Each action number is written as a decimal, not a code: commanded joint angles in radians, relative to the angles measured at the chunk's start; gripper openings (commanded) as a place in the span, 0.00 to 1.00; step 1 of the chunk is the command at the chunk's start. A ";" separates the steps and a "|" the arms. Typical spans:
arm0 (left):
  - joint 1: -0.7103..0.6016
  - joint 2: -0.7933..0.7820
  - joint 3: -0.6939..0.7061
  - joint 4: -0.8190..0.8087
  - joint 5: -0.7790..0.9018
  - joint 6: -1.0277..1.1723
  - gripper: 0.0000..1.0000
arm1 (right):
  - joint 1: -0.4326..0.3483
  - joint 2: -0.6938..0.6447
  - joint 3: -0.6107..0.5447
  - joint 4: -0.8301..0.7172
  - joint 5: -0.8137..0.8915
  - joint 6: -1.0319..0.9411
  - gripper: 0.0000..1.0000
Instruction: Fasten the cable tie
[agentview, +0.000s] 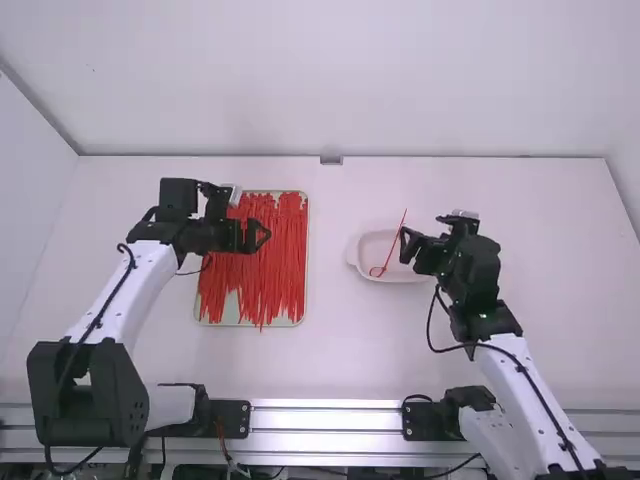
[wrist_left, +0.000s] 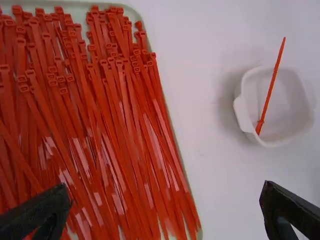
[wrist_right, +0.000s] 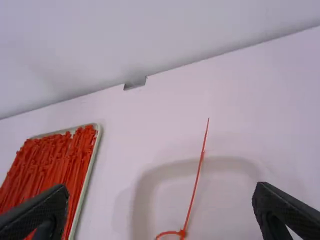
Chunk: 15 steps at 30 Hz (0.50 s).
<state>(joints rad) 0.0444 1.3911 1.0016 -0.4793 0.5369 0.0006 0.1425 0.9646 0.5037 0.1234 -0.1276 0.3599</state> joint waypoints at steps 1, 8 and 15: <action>0.008 -0.017 0.020 -0.009 -0.004 -0.012 0.99 | 0.014 -0.008 -0.006 -0.003 0.024 0.002 0.98; 0.000 -0.017 0.020 -0.019 -0.004 -0.012 1.00 | 0.036 0.018 -0.006 -0.005 0.027 0.002 0.98; 0.003 -0.017 0.020 -0.024 -0.004 -0.012 0.99 | 0.036 0.023 -0.006 -0.005 0.024 0.016 0.98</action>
<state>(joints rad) 0.0441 1.3911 1.0016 -0.5011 0.5369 -0.0071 0.1764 0.9855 0.5034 0.1169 -0.1081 0.3637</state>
